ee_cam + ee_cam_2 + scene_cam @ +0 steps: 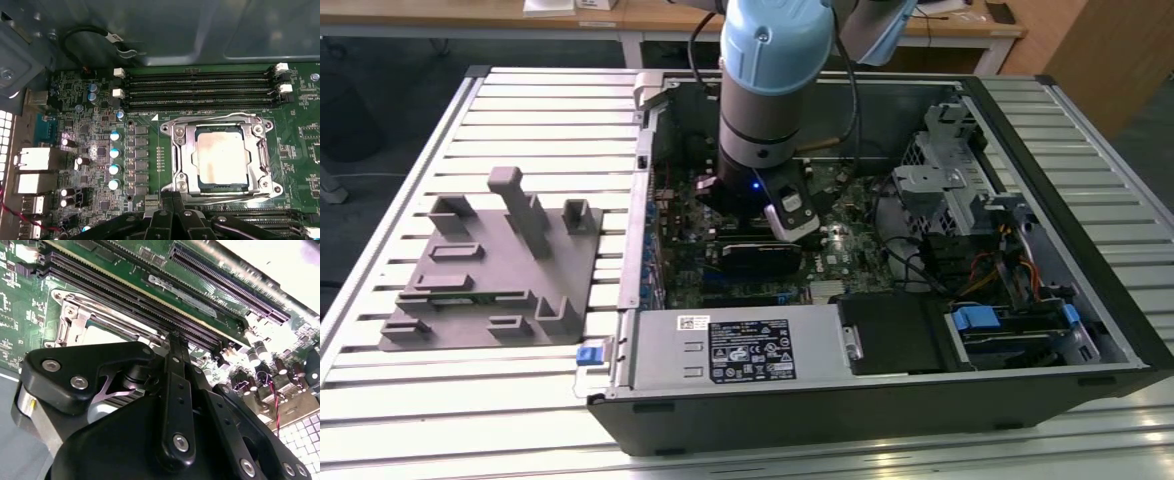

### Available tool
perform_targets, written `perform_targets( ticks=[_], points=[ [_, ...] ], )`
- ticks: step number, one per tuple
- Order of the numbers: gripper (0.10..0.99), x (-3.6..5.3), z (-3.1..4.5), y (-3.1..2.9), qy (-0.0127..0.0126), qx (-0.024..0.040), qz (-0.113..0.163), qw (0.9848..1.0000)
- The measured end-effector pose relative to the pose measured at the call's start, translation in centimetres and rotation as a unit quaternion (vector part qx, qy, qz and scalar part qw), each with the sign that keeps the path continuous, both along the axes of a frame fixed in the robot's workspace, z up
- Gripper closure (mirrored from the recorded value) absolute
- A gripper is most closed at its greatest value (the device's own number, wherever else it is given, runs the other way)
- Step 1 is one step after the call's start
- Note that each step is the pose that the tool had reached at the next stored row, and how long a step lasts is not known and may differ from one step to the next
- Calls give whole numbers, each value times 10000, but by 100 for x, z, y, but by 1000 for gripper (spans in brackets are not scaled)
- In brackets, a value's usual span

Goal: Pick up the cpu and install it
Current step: 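Install the second cpu locking lever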

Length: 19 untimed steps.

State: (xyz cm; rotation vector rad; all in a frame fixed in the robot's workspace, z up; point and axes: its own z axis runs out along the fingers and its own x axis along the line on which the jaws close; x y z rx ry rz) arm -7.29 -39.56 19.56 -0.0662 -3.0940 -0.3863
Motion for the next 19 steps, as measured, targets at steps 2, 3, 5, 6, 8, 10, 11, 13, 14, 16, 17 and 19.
perform_targets(
  ticks=[2,3,5,6,8,10,11,13,14,16,17,19],
  points=[
    [980,0,-7,10,0,3,0,10000],
    [980,0,-10,14,0,4,0,10000],
    [980,0,-15,18,0,6,0,10000],
    [980,-1,-18,19,0,7,0,10000],
    [980,-2,-27,24,-1,8,0,10000],
    [980,-6,-34,28,0,8,0,10000],
    [980,-10,-36,29,0,8,0,10000],
    [980,-19,-38,30,0,8,0,10000],
    [980,-25,-40,30,0,9,0,10000],
    [980,-35,-43,31,0,8,0,10000],
    [980,-37,-44,31,0,8,0,10000],
    [980,-38,-46,31,0,7,1,10000]
  ],
)
